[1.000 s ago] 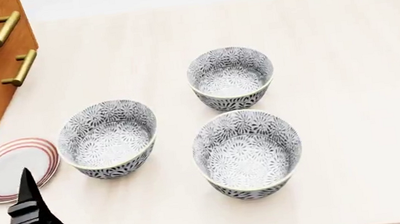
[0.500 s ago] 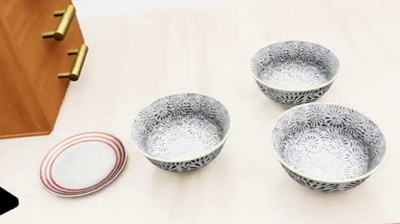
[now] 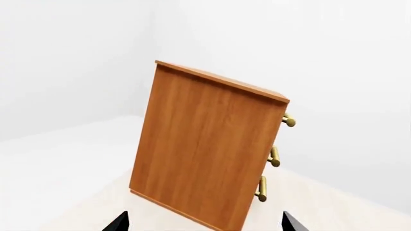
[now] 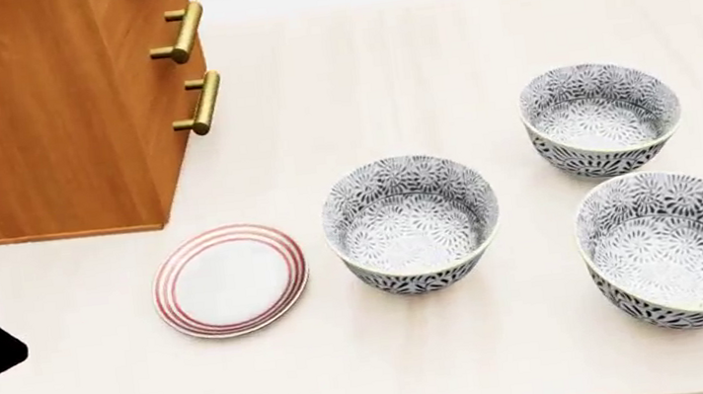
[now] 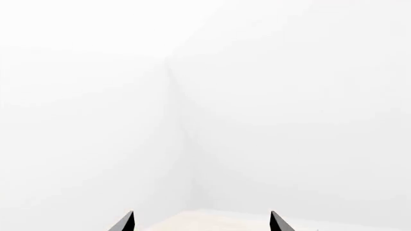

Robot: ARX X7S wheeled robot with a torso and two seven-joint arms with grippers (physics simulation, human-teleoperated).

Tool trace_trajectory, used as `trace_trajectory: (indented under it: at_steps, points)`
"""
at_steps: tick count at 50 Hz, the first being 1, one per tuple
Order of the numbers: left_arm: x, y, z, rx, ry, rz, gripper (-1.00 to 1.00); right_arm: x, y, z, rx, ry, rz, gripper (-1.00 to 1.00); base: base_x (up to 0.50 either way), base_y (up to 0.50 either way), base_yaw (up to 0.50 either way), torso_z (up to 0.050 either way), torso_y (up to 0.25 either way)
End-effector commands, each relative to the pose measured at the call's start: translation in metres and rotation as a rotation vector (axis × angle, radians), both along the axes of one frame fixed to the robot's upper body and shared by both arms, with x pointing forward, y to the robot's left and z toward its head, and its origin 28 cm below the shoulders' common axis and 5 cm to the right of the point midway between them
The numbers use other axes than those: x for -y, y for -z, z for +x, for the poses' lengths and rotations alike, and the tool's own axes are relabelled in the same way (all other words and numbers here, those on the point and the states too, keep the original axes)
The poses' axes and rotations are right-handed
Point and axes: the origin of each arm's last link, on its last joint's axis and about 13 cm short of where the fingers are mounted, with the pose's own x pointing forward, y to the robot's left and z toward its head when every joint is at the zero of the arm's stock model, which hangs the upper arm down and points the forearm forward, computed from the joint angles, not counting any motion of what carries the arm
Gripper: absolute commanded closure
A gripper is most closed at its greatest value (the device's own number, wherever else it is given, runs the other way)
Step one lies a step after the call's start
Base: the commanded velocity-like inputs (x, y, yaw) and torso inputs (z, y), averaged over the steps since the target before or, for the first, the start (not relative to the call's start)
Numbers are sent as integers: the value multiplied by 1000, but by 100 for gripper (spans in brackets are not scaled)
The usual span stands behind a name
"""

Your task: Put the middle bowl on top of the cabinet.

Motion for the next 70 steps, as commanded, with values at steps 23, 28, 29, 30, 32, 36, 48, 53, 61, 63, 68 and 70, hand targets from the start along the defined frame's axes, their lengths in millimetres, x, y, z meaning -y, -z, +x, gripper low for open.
trace_trajectory:
  at_steps: [23,28,29,30,32,36,48,53,61,63,68,70]
  points:
    - [-3,-1,-3,9,-27,-27,-100,4,-1,-10,-12,41,-42,-100,467,140,0,0,0]
    - [-3,0,-3,7,-26,-29,-100,4,-2,-11,-6,40,-41,-100,500,65,0,0,0]
    - [-3,-1,-3,8,-27,-29,-100,4,-2,-11,-5,41,-42,-100,500,0,0,0,0]
    - [-3,-1,-3,9,-27,-30,-100,4,-2,-11,-4,41,-42,-100,500,0,0,0,0]
    - [-3,-1,-3,9,-28,-32,-100,4,-2,-11,3,44,-41,-100,500,0,0,0,0]
    - [-4,-1,-3,8,-28,-34,-100,4,-3,-12,16,50,-41,-100,125,0,0,0,0]
    - [-4,-1,-3,5,-26,-39,-100,4,-3,-13,28,37,-28,-100,0,0,0,0,0]
    - [-4,-1,-4,4,-24,-42,-100,4,-3,-12,21,28,-25,-100,0,-259,0,0,0]
    - [-3,-1,-5,3,-21,-48,-100,5,-4,-14,32,45,-31,-100,14,-182,0,0,0]
    - [-4,-1,-4,3,-21,-49,-100,5,-4,-15,33,47,-32,-100,0,0,0,0,0]
    - [-4,-3,-5,3,-21,-54,-100,5,-4,-14,30,43,-31,-100,0,0,0,0,0]
    - [-4,-3,-5,4,-20,-56,-100,5,-3,-13,18,38,-36,-100,61,0,0,0,0]
